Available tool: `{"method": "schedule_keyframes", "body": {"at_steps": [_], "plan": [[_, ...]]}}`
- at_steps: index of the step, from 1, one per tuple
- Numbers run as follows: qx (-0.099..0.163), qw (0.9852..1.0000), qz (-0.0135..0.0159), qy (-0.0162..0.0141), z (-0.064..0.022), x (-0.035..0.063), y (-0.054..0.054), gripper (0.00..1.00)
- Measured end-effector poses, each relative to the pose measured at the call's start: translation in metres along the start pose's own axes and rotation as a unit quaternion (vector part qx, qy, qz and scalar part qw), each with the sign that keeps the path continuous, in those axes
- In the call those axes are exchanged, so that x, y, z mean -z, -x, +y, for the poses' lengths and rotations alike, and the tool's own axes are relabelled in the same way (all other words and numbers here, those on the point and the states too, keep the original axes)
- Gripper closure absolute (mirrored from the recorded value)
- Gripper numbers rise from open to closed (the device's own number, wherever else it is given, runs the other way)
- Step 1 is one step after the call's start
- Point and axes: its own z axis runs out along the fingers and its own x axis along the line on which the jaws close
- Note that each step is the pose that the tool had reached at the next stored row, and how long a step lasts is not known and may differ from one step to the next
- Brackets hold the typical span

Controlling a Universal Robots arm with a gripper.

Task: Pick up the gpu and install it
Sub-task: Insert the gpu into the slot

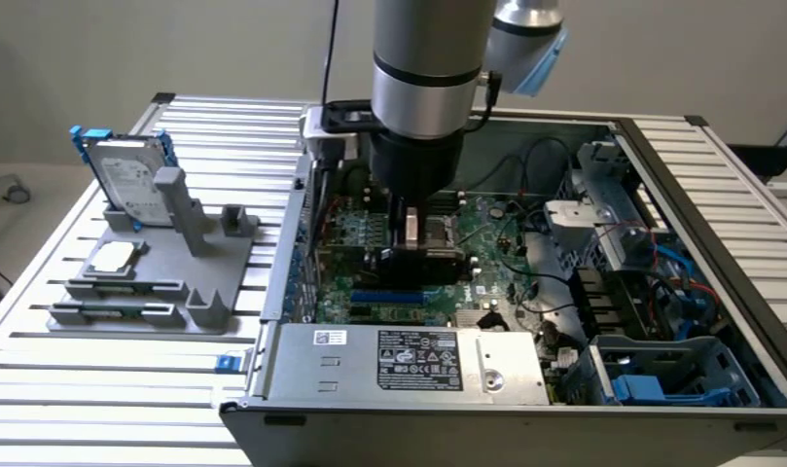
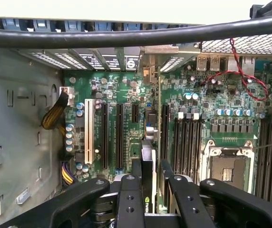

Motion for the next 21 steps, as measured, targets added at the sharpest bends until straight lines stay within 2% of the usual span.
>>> {"method": "schedule_keyframes", "body": {"at_steps": [14, 17, 21], "plan": [[-0.008, 1.0, -0.0001, -0.0002, 0.0015, -0.0081, -0.001, 0.73], [-0.008, 1.0, -0.0001, 0.0021, 0.0015, -0.0103, -0.001, 0.73], [-0.008, 0.9999, -0.0002, 0.0093, 0.0015, -0.012, -0.001, 0.73]]}}
